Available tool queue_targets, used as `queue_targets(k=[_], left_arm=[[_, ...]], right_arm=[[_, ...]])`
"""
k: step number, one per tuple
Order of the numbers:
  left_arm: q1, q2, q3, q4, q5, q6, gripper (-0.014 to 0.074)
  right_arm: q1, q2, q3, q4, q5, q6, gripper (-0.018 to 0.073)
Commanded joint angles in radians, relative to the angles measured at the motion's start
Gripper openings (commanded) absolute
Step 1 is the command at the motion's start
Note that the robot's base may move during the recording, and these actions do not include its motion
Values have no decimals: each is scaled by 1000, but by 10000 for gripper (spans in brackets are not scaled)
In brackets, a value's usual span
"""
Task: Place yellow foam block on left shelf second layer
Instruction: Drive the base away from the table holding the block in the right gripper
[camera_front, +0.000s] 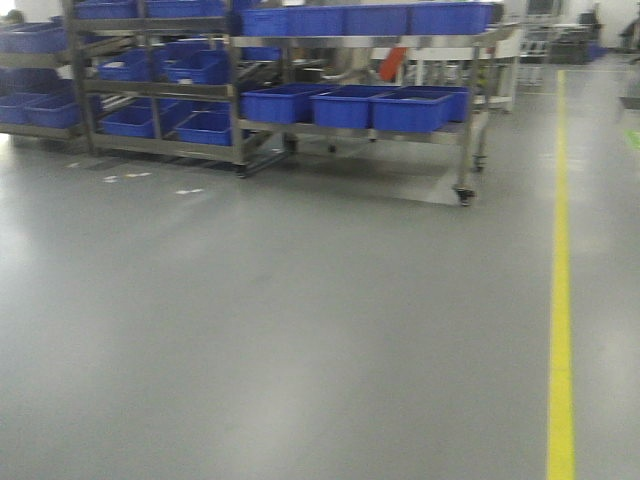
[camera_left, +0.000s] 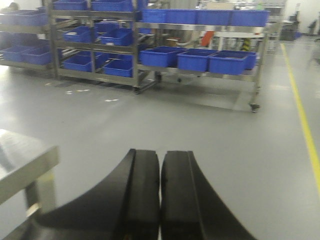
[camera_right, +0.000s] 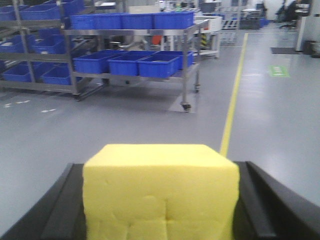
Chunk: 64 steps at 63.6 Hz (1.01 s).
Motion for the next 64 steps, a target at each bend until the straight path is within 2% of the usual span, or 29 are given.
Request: queue_targets(k=[1,64], left_arm=[[0,-14,28,-7,-85,-4,136],[0,-14,28,-7,-85,-4,136]], right_arm=[[-5,21,-26,-15,-84,-5,299],[-5,21,-26,-15,-84,-5,299]])
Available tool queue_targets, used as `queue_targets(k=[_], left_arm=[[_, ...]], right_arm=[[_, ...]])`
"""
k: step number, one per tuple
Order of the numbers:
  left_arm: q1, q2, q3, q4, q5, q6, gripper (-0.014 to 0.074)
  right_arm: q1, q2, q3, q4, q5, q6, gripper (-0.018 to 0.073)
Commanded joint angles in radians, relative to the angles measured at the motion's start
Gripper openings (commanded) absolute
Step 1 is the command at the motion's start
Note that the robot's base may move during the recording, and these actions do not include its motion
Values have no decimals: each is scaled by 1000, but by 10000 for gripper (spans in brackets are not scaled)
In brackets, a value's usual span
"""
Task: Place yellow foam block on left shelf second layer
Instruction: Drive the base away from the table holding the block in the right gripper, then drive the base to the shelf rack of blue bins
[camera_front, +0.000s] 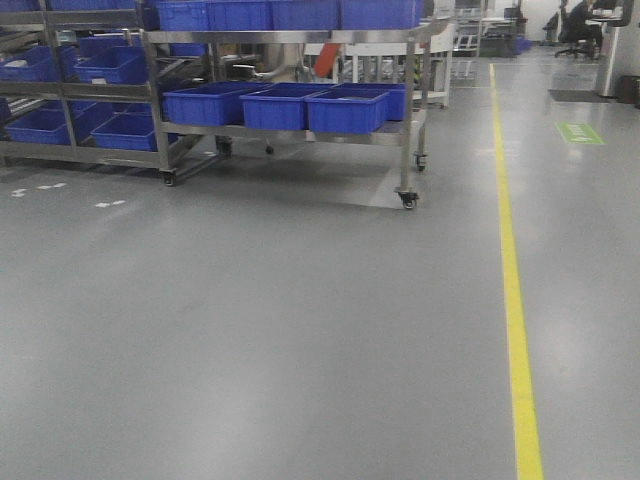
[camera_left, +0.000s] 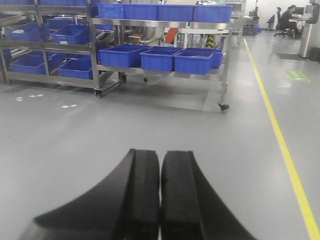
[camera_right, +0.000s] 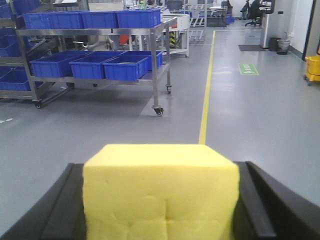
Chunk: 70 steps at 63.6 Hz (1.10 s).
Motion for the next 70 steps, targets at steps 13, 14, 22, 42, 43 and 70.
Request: queue_targets(k=[13,14,22,42,43,70], left_arm=[[0,-14,28,-7,-85,-4,136],[0,-14,28,-7,-85,-4,136],[0,-14,28,-7,-85,-4,136],[0,-14,28,-7,-85,-4,136],[0,-14,28,-7,-85,-4,136],[0,-14,28,-7,-85,-4,136]], right_arm=[[-5,21,-26,-15,-84,-5,299],[-5,21,-26,-15,-84,-5,299],[-5,21,-26,-15,-84,-5,299],[-5,21,-26,-15,-83,-5,299],[-5,21,-26,-15,-83,-5,299],[-5,21,-26,-15,-83,-5,299]])
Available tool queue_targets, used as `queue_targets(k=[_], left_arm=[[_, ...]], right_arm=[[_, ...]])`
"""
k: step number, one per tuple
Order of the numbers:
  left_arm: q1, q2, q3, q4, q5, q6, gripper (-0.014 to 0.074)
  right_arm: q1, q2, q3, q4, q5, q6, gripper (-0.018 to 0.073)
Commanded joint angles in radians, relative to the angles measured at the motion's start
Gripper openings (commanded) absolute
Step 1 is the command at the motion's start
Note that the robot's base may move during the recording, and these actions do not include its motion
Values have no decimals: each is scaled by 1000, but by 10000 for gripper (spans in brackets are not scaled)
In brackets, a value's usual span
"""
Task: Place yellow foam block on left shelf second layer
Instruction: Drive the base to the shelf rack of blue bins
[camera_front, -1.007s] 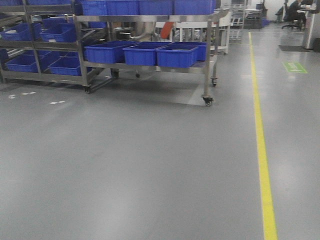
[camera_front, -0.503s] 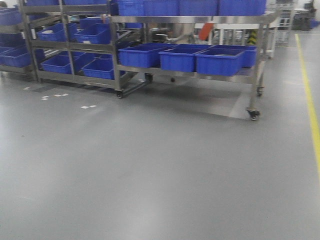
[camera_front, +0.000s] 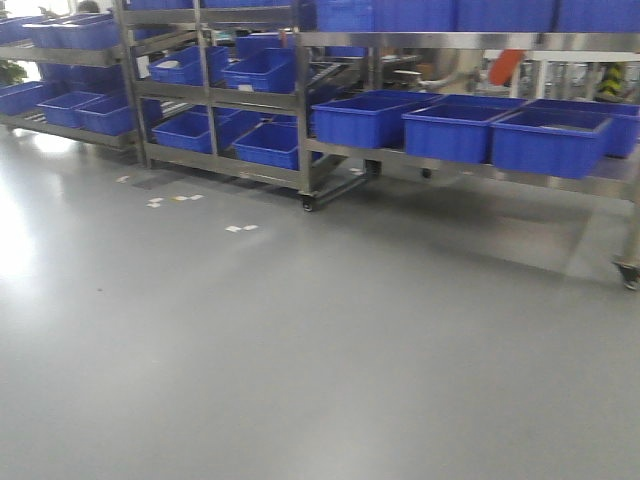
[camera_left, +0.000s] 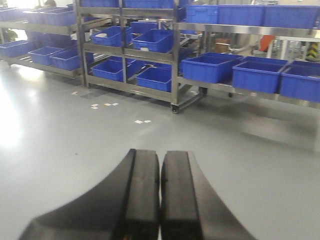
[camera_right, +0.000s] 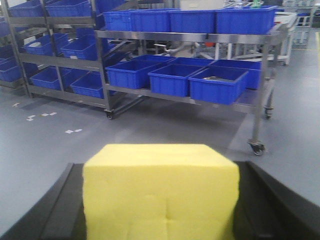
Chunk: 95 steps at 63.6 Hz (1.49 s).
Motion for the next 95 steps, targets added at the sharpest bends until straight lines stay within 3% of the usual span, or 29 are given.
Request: queue_targets(k=[1,95], left_arm=[[-3,-14,28,-7,-85,-4,136],[-3,-14,28,-7,-85,-4,136]], right_arm=[[-5,21,-26,-15,-83,-7,299],[-5,21,-26,-15,-82,-7,299]])
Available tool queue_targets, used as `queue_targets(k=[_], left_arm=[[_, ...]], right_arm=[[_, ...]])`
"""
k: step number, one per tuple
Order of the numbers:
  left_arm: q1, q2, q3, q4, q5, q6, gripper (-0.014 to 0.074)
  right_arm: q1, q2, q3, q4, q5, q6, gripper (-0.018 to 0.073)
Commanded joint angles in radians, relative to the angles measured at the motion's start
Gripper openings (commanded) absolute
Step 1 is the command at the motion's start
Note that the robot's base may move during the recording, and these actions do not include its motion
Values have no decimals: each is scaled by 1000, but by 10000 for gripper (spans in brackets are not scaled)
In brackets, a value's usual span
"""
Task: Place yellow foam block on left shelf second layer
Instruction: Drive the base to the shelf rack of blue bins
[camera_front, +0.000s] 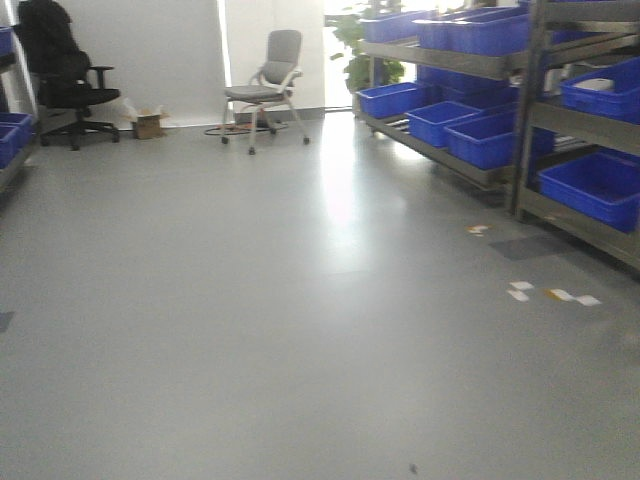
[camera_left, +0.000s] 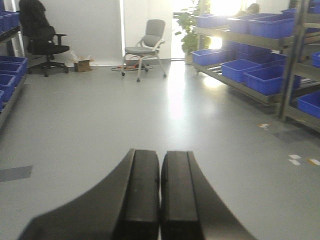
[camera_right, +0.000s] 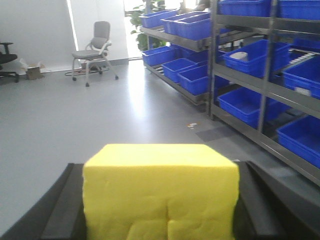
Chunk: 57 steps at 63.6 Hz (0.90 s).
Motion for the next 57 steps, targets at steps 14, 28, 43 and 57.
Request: queue_targets(k=[14,28,43,57], left_arm=[[-3,-14,28,-7,-85,-4,136],[-3,-14,28,-7,-85,-4,136],[-3,-14,28,-7,-85,-4,136],[-3,-14,28,-7,-85,-4,136]], right_arm=[[-5,21,-26,-15,-83,-7,299],[-5,21,-26,-15,-83,-7,299],[-5,21,-26,-15,-83,-7,299],[-5,21,-26,-15,-84,-7,299]])
